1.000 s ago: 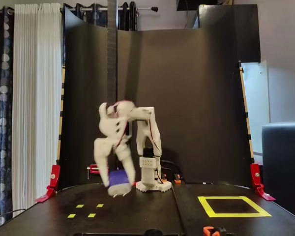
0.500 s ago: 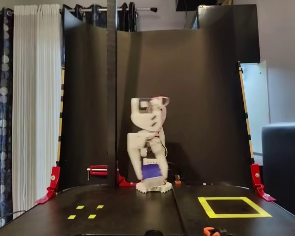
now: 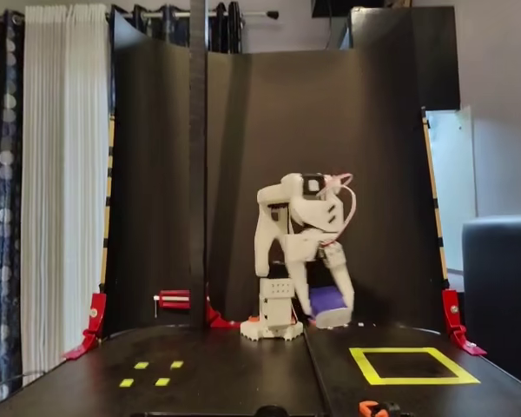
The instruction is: Grasp a block and put it in the designated area.
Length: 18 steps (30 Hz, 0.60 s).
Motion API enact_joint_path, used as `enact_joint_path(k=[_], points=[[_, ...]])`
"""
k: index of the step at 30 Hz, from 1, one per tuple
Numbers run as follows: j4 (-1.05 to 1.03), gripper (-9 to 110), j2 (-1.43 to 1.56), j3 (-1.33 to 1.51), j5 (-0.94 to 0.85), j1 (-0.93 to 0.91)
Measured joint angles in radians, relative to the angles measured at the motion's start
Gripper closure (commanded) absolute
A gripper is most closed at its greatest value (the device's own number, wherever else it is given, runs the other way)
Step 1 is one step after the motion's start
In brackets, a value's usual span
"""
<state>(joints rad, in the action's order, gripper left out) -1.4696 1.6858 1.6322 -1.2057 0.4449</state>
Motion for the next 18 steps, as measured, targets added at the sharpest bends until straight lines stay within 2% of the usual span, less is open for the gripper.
enact_joint_path(k=[8, 18], points=[[0.051, 79, -0.049, 0.0, 0.161, 0.181], [0.126, 79, -0.144, 0.0, 0.268, 0.314]])
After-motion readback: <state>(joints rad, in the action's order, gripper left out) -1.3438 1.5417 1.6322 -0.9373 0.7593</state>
